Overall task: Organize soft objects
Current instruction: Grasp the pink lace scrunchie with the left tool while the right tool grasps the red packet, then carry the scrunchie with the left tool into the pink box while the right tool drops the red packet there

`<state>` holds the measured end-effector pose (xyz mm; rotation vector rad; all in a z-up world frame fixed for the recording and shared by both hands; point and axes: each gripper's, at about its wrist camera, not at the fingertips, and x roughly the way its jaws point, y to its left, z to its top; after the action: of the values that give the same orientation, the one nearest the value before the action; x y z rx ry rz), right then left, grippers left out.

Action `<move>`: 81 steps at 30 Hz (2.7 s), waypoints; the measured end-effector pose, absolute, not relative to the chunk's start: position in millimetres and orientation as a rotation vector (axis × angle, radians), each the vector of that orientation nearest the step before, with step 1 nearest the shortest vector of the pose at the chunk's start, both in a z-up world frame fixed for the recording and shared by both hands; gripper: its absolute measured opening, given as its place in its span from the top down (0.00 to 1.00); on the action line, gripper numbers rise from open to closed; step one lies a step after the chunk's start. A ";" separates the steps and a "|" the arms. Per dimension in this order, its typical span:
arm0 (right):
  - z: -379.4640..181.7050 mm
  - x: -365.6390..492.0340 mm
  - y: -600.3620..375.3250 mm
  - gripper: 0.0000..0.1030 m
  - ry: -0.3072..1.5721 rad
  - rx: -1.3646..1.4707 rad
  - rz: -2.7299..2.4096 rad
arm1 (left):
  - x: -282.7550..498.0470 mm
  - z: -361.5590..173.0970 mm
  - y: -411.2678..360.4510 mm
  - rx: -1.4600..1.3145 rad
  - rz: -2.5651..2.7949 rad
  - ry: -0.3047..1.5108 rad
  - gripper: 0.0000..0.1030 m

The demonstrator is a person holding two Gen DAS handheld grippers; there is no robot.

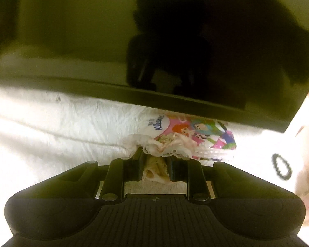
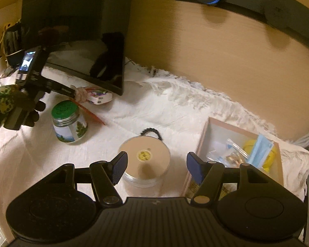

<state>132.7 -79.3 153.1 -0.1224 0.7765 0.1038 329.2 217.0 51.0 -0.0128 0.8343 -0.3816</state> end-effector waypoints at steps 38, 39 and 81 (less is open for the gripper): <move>173.8 250.7 51.6 0.96 0.716 -0.590 0.449 | 186.6 121.9 325.1 -0.182 -0.460 0.516 0.91; 184.2 244.9 44.3 0.96 0.706 -0.563 0.443 | 186.8 129.5 317.8 -0.164 -0.472 0.503 0.91; 206.0 124.4 -277.8 0.96 0.848 0.107 -0.122 | 165.6 77.9 -85.1 0.065 -0.854 0.742 0.83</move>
<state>124.4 -277.8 206.0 0.1072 0.8475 -0.1221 165.6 -85.1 77.9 0.0650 0.7420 -0.8535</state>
